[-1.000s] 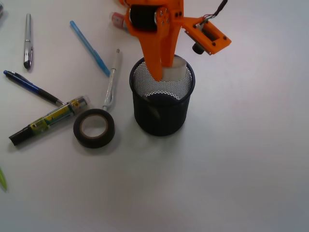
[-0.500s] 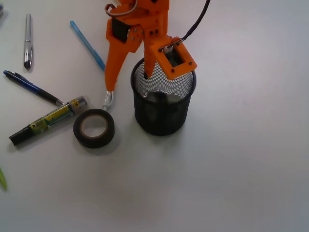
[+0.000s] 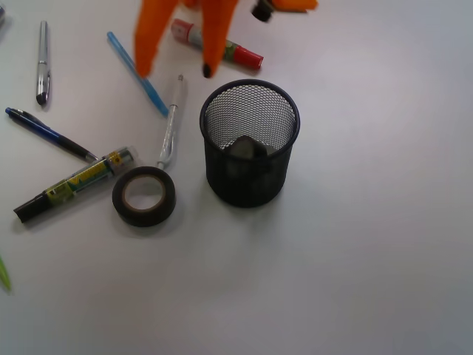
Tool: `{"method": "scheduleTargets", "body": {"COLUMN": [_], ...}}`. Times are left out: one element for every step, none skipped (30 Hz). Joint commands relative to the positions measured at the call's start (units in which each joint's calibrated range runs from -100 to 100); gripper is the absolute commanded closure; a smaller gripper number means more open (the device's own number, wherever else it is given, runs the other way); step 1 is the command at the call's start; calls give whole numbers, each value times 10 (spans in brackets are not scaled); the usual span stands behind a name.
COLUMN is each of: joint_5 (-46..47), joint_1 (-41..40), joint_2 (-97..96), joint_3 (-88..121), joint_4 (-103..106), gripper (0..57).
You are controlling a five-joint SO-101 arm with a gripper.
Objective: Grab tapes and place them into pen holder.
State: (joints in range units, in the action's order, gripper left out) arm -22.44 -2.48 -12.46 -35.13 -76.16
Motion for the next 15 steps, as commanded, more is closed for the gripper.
{"method": "scheduleTargets", "body": {"joint_5": [1, 1, 1, 1, 1, 2, 2, 2, 2, 2, 2, 2, 2, 2, 2], "joint_1": [60, 77, 95, 111, 125, 134, 139, 140, 140, 139, 137, 131, 127, 122, 119], "joint_2": [11, -2, -15, -31, -49, -68, -88, -109, -128, -146, -165, -184, -202, -222, -241], "joint_3": [-19, -17, -17, -18, -18, -18, -18, -18, -19, -22, -33, -52, -74, -98, -127], "joint_4": [0, 2, 3, 3, 8, 20, 33, 45, 55, 63, 65, 64, 63, 63, 60], "gripper": [234, 234, 234, 234, 234, 234, 234, 234, 234, 234, 234, 234, 234, 234, 234]}}
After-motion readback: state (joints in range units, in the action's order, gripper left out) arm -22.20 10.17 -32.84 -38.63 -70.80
